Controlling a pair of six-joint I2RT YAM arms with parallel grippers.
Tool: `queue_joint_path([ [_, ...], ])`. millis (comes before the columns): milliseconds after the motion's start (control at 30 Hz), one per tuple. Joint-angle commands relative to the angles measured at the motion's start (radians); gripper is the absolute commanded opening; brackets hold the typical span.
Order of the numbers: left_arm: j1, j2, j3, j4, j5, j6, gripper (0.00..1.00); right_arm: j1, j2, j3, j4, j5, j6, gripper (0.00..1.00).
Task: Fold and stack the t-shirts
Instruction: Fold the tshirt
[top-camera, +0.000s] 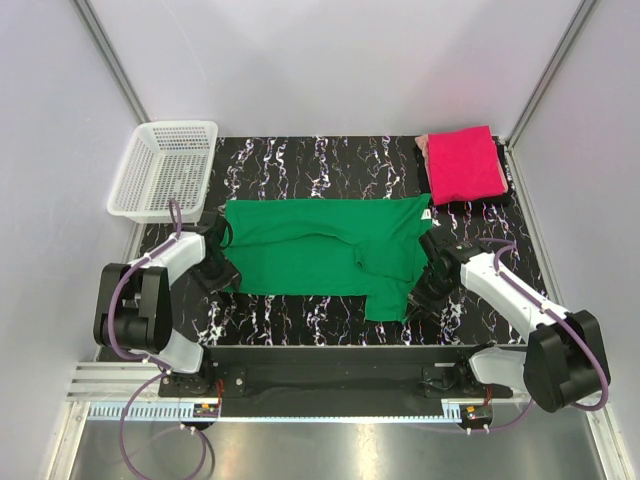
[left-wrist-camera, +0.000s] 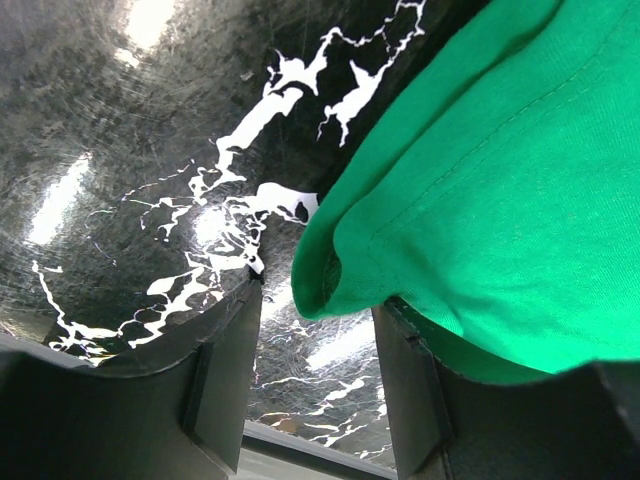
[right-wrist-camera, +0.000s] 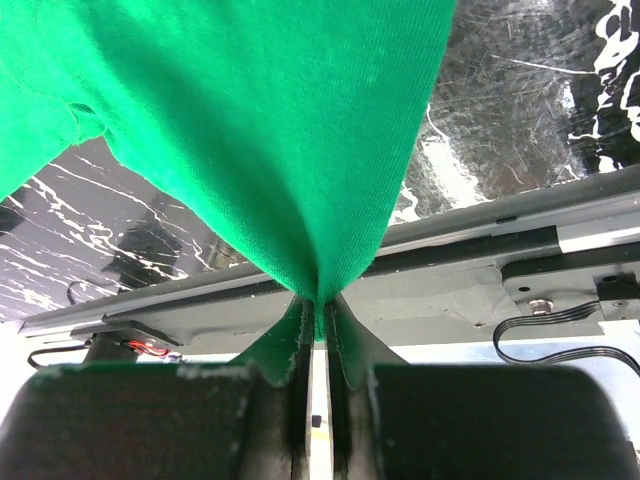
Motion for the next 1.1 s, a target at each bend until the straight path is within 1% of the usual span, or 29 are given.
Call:
queue_joint_path([
  [0,0.007,-0.012,0.036,0.017,0.026,0.016,0.52,0.010,0.006,0.021,0.019,-0.016,0.003,0.00],
  [467,0.007,-0.087,0.038,0.002,0.069,0.033,0.52,0.010,0.027,0.001,0.049,-0.035,-0.005,0.00],
  [833,0.007,-0.072,0.004,0.002,0.045,0.038,0.55,0.010,0.027,0.001,0.050,-0.039,-0.014,0.00],
  [1067,0.008,-0.014,0.013,0.020,0.042,0.047,0.55,0.010,0.029,0.009,0.050,-0.045,-0.017,0.00],
])
